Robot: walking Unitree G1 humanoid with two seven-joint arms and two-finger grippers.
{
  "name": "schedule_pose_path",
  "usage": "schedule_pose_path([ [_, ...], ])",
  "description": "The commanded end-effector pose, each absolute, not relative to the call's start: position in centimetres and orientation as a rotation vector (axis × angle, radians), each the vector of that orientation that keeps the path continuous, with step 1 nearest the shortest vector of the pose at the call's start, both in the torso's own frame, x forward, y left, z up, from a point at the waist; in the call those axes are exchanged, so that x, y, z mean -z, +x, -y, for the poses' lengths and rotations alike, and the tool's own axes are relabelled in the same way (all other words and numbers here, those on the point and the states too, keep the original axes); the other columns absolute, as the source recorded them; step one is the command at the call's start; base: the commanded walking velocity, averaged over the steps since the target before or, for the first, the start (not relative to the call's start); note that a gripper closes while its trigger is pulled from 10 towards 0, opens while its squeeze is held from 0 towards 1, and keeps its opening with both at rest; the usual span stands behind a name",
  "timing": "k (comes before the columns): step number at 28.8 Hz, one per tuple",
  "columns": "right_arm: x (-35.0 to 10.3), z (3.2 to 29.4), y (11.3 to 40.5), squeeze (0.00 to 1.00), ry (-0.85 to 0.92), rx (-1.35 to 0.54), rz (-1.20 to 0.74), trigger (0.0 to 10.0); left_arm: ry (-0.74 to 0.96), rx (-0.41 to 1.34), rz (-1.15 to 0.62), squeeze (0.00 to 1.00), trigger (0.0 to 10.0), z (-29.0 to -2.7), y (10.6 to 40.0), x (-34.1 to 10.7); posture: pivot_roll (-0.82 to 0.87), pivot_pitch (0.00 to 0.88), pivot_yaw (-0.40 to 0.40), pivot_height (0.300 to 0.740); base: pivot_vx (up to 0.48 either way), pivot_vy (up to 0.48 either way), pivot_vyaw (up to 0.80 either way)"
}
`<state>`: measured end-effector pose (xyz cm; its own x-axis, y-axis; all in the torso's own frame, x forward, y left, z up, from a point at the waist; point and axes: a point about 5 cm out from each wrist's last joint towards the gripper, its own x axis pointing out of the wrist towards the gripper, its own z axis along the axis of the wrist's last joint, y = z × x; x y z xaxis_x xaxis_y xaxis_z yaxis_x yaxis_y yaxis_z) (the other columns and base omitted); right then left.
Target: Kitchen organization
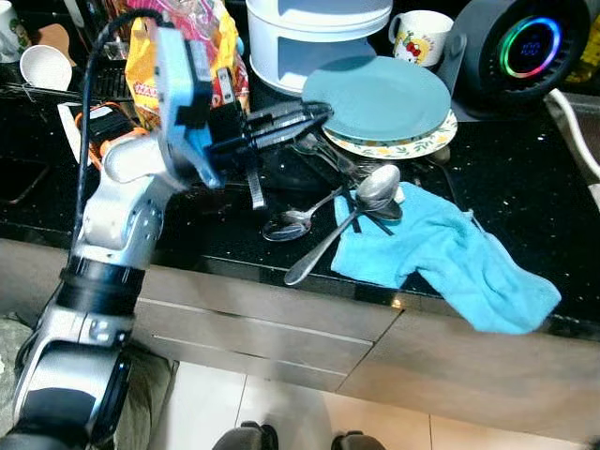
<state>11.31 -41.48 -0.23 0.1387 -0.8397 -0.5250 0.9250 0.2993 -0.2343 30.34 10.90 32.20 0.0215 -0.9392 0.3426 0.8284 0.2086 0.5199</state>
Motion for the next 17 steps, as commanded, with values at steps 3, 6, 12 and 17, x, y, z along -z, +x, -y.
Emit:
schedule_pose_path([
  [3,-1.4,43.7,8.4,0.00,0.122,1.540,-0.617,10.0,0.071,1.458,0.703,0.00,10.0,-10.4,28.9,-32.0,0.00,0.166,0.038,0.740,0.000,0.000,0.00],
  [6,-3.1,45.2,7.6,0.00,0.079,1.640,-0.547,10.0,0.017,1.490,0.686,0.00,10.0,-10.1,28.3,-31.6,0.00,0.167,0.040,0.740,0.000,0.000,0.00],
  [12,-11.4,49.5,7.3,0.00,-0.074,1.823,-0.127,10.0,-0.119,1.589,0.635,0.00,10.0,-10.0,26.1,-30.4,0.00,0.166,0.058,0.740,0.000,0.000,0.00],
  [17,-16.7,50.7,8.0,0.00,-0.120,1.827,0.126,10.0,-0.216,1.636,0.627,0.00,10.0,-10.5,24.9,-30.2,0.00,0.164,0.064,0.740,0.000,0.000,0.00],
])
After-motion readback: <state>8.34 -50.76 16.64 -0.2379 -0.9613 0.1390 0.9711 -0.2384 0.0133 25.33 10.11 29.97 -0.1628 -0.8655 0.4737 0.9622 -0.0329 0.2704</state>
